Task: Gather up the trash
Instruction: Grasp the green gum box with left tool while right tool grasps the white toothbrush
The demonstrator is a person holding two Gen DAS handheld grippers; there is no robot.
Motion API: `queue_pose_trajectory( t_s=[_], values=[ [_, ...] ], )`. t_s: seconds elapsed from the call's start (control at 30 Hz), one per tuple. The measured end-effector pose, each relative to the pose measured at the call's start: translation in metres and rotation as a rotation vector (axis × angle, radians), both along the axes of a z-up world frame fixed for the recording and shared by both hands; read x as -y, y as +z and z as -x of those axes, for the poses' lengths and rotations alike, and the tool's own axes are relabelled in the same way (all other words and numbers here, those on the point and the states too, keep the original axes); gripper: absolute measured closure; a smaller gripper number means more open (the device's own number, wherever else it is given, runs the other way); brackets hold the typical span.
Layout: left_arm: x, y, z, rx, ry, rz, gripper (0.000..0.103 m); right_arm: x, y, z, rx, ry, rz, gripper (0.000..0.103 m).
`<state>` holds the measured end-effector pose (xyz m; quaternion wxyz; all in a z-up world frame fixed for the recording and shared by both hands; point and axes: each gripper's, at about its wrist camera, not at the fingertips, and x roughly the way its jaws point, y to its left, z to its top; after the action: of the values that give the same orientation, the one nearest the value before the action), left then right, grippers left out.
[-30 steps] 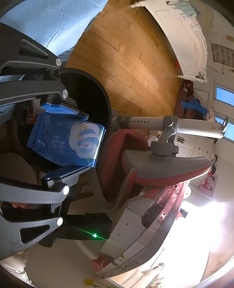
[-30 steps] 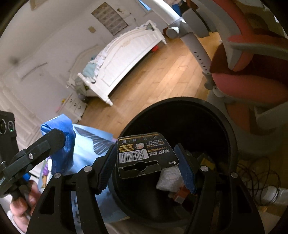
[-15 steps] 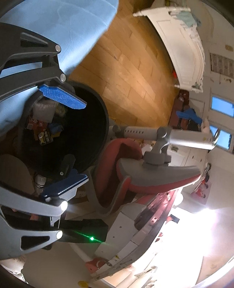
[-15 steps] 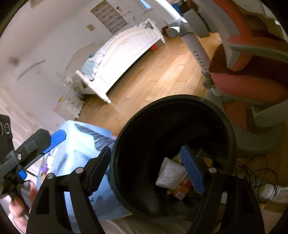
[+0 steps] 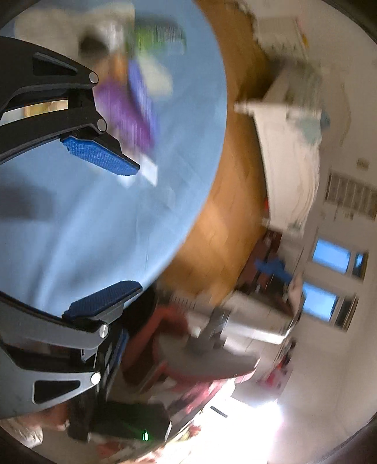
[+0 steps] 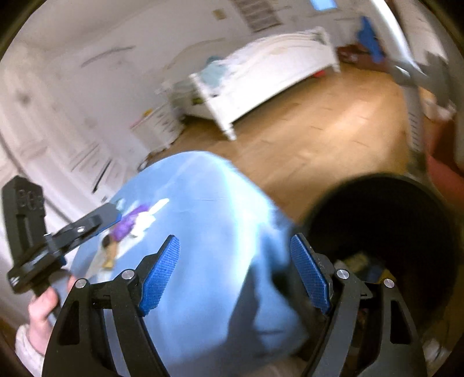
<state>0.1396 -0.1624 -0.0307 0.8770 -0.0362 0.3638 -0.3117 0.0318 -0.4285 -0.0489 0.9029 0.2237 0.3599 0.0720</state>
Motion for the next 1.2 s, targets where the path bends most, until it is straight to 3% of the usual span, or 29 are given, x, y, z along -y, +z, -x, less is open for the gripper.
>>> queue_pose_trajectory(
  t_s=[0.13, 0.2, 0.53, 0.8, 1.03, 1.2],
  values=[
    [-0.064, 0.0, -0.023, -0.015, 0.15, -0.019, 0.028, -0.047, 0.015, -0.033, 0.0, 0.111, -0.002, 0.026],
    [-0.089, 0.0, -0.037, -0.032, 0.197, -0.02, 0.028, -0.067, 0.019, -0.05, -0.014, 0.151, 0.011, 0.036],
    [-0.116, -0.021, -0.1, -0.104, 0.234, -0.103, 0.03, -0.129, 0.006, -0.13, -0.152, 0.221, 0.104, 0.051],
    [-0.126, -0.039, -0.122, -0.137, 0.251, -0.153, 0.062, -0.151, -0.014, -0.148, -0.19, 0.26, 0.219, 0.065],
    [-0.141, -0.039, -0.119, -0.129, 0.251, -0.103, 0.068, -0.156, -0.016, -0.138, -0.143, 0.292, 0.249, 0.072],
    [-0.144, -0.028, -0.098, -0.086, 0.251, -0.049, 0.07, -0.141, -0.008, -0.121, -0.102, 0.28, 0.179, 0.073]
  ],
)
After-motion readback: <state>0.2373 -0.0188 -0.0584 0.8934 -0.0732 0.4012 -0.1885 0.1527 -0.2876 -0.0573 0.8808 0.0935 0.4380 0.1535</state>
